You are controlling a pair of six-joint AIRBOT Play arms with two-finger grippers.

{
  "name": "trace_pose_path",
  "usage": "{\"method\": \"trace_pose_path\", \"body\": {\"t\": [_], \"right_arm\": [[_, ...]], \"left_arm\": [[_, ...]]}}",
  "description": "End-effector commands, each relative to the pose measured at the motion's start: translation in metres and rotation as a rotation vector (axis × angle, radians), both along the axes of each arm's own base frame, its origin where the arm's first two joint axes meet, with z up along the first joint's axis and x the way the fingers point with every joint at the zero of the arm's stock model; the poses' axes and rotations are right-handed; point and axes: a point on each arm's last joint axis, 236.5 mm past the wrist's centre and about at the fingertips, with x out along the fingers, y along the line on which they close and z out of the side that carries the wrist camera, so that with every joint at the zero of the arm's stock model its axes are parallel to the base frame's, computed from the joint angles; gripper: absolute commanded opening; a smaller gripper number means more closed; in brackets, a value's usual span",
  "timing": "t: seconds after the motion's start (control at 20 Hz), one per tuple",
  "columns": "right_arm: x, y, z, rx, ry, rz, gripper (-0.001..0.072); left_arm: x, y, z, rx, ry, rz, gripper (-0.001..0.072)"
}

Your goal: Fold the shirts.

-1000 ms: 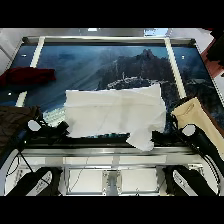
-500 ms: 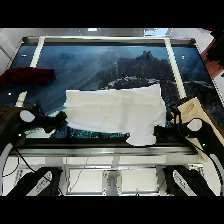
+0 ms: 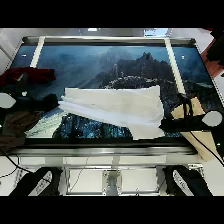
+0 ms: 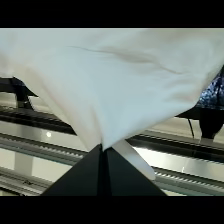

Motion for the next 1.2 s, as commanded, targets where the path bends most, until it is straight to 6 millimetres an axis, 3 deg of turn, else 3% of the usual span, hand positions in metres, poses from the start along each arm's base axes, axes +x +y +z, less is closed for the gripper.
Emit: {"method": "trace_pose_path", "body": {"t": [0.0,0.2,0.35,0.65,0.85,1.0,1.15], "right_arm": [[0.01,0.015,0.041,0.064,-0.088,0.015,0.0029],[0.054,0.009,0.077,0.067,-0.279,-0.051,0.0028],[0.09,0.006,0.082,0.085,-0.323,-0.09,0.0028],[0.187,-0.009,0.046,0.07,-0.295,-0.144,0.0027],[0.244,-0.005,0.008,0.096,-0.246,-0.134,0.0028],[0.275,-0.008,-0.023,0.087,-0.232,-0.156,0.0028],[0.288,-0.011,-0.057,0.082,-0.196,-0.174,0.0028]], "left_arm": [[0.004,0.001,0.027,0.016,-0.06,-0.015,0.0013],[0.024,0.011,0.039,0.055,-0.153,0.01,0.0011],[0.037,0.017,0.024,0.072,-0.137,0.023,0.0011],[0.061,0.046,-0.046,0.157,0.01,0.08,0.0011],[0.084,0.039,-0.071,0.096,0.015,0.109,0.0011],[0.101,0.044,-0.09,0.096,0.0,0.137,0.0011],[0.118,0.043,-0.106,0.07,-0.02,0.172,0.001]]}}
